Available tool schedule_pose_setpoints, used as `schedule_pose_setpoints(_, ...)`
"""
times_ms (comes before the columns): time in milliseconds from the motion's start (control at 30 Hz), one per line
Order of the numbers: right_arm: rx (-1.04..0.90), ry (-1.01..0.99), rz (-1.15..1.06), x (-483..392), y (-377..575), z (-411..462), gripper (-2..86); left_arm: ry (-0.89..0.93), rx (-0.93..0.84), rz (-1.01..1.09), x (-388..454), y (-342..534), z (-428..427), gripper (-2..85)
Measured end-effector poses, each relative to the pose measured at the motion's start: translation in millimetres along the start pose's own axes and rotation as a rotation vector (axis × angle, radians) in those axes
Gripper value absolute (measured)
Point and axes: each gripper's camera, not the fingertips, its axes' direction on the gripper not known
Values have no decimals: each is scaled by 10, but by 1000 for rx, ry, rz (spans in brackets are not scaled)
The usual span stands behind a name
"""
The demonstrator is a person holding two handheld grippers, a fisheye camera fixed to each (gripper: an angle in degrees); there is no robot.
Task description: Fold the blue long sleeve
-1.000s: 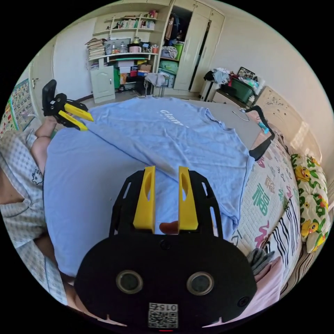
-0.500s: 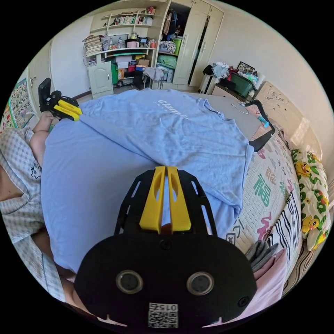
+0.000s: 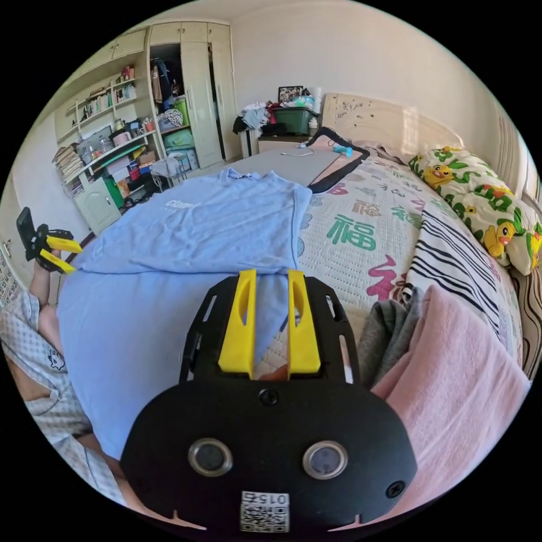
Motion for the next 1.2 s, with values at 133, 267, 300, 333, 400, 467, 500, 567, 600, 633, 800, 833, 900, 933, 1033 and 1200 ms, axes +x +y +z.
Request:
schedule_pose_setpoints(133,-61,205,9,-113,-137,320,60,-16,-55,6,16,-207,279,84)
schedule_pose_setpoints(267,-116,303,-10,-170,-256,605,70,-1,-67,-31,-23,-260,421,79)
schedule_pose_setpoints(300,-117,308,-17,-178,-266,634,70,2,-66,-27,-17,-289,427,76)
schedule_pose_setpoints(333,-124,300,-38,-195,-280,690,64,7,-67,-17,-5,-305,431,69)
schedule_pose_setpoints(400,-123,317,-36,-194,-298,747,53,-10,-67,31,93,-367,442,40)
schedule_pose_setpoints(467,-113,303,-7,-125,-316,789,50,-58,-68,59,188,-395,442,23)
schedule_pose_setpoints(500,-111,292,2,-99,-321,798,50,-81,-70,73,235,-401,440,15)
schedule_pose_setpoints(567,-113,243,31,0,-341,850,48,-90,-75,79,257,-400,436,8)
schedule_pose_setpoints(600,-113,234,36,19,-345,865,48,-85,-77,72,243,-397,431,4)
schedule_pose_setpoints(633,-116,222,43,46,-354,901,48,-79,-78,65,231,-396,429,3)
schedule_pose_setpoints(800,-151,231,33,41,-397,1103,48,-36,-77,38,188,-401,503,0)
schedule_pose_setpoints(833,-161,236,25,28,-406,1156,49,-39,-77,42,199,-406,516,0)
schedule_pose_setpoints(900,-166,241,12,5,-408,1226,50,-57,-76,51,253,-415,566,0)
schedule_pose_setpoints(933,-162,246,10,-3,-402,1261,50,-63,-76,53,269,-416,579,0)
schedule_pose_setpoints(1033,-160,246,11,-5,-389,1345,51,-86,-79,59,341,-419,649,0)
schedule_pose_setpoints(1200,-153,216,28,27,-356,1462,51,-75,-78,47,388,-382,791,1)
